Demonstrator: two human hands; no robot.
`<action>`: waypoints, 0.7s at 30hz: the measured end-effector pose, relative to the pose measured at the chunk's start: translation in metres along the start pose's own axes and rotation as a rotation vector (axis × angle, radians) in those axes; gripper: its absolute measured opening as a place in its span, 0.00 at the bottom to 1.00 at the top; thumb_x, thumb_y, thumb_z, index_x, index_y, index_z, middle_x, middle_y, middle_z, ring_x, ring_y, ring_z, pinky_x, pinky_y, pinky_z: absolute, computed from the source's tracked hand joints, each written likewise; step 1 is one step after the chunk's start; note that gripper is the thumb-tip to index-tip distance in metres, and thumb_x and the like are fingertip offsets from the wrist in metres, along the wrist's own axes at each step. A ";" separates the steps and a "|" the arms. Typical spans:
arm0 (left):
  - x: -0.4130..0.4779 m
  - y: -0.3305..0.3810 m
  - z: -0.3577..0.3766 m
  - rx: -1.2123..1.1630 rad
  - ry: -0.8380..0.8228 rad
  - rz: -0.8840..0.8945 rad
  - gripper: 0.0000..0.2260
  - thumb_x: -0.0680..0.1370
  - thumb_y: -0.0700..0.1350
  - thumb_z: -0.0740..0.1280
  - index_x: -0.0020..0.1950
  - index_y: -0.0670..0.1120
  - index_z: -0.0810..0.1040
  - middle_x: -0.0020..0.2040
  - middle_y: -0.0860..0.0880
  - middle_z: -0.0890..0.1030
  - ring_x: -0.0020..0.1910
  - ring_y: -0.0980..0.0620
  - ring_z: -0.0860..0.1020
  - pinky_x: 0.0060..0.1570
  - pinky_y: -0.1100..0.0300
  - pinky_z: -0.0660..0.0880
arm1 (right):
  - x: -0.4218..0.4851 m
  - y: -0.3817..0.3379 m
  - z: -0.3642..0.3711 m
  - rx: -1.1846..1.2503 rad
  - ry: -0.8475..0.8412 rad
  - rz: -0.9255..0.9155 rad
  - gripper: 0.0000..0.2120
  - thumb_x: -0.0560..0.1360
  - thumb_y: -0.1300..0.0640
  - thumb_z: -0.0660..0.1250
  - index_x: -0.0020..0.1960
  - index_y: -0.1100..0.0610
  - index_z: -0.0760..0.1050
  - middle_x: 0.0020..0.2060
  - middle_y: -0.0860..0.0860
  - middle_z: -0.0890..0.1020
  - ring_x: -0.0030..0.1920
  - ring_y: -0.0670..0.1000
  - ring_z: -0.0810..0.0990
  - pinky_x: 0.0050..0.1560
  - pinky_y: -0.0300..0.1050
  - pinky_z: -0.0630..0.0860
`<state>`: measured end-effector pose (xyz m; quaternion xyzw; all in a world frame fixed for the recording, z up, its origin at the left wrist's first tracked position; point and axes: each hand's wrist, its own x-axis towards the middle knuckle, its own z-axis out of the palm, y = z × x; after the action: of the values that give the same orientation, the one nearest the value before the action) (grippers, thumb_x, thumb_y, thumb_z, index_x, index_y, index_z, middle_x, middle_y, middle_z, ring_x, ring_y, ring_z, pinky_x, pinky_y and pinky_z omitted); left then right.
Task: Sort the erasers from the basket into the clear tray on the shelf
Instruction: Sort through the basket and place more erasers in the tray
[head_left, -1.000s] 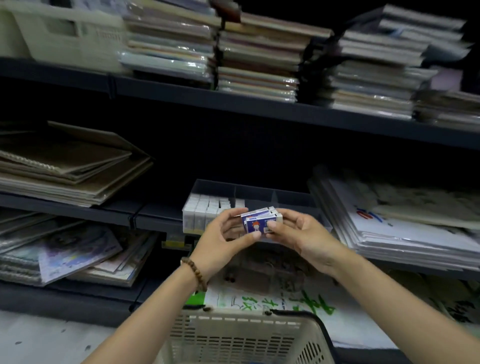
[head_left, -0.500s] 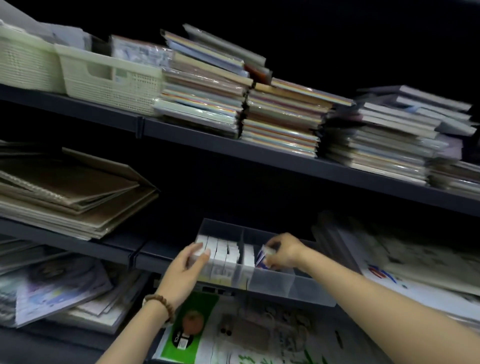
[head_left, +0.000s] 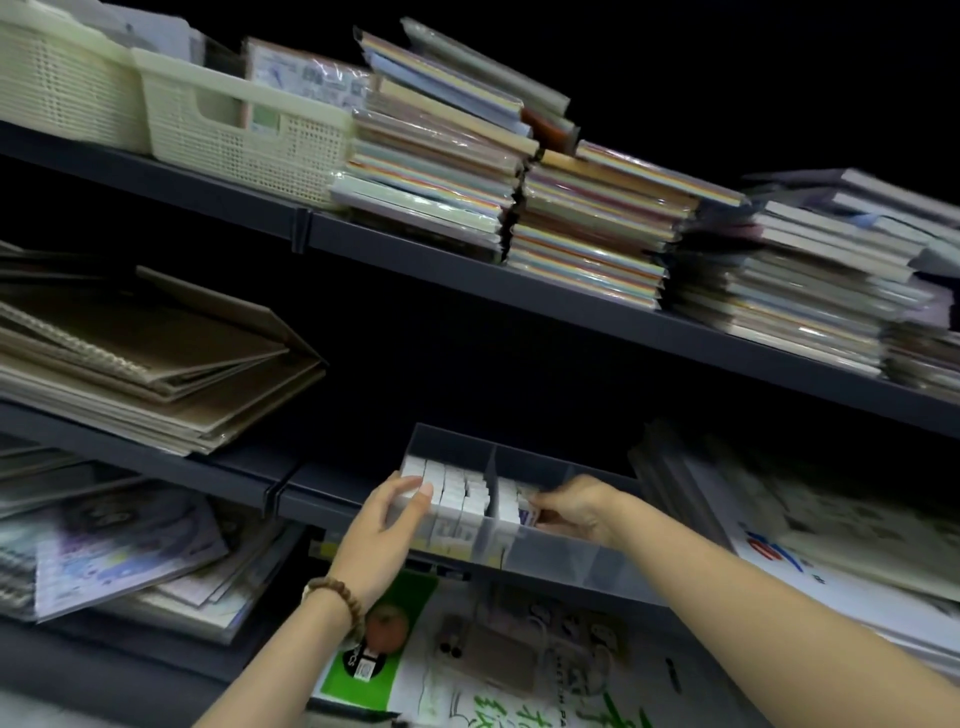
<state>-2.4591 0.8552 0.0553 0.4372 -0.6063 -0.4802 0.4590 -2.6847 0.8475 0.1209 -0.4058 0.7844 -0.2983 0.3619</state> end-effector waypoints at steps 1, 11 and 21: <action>-0.001 0.000 0.001 0.008 -0.001 0.004 0.17 0.75 0.60 0.59 0.63 0.59 0.69 0.73 0.58 0.61 0.71 0.54 0.62 0.69 0.52 0.63 | 0.000 -0.002 0.000 -0.012 -0.021 0.014 0.20 0.75 0.58 0.67 0.62 0.69 0.72 0.55 0.60 0.80 0.47 0.54 0.82 0.57 0.48 0.78; -0.008 0.002 0.006 0.052 -0.006 0.014 0.23 0.74 0.61 0.58 0.67 0.58 0.67 0.75 0.59 0.56 0.73 0.53 0.59 0.70 0.49 0.61 | -0.011 -0.005 0.002 -0.030 -0.100 0.028 0.24 0.79 0.54 0.63 0.69 0.66 0.65 0.65 0.57 0.71 0.54 0.54 0.79 0.53 0.46 0.80; -0.045 0.009 -0.018 0.397 -0.006 0.198 0.23 0.74 0.61 0.58 0.67 0.55 0.69 0.72 0.57 0.61 0.70 0.59 0.59 0.67 0.61 0.59 | -0.062 0.035 -0.029 0.329 -0.024 -0.417 0.16 0.80 0.58 0.59 0.66 0.59 0.70 0.63 0.54 0.77 0.61 0.51 0.77 0.56 0.41 0.75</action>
<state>-2.4334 0.8967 0.0600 0.4559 -0.7303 -0.3052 0.4070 -2.6973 0.9229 0.1311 -0.4976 0.6207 -0.4852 0.3630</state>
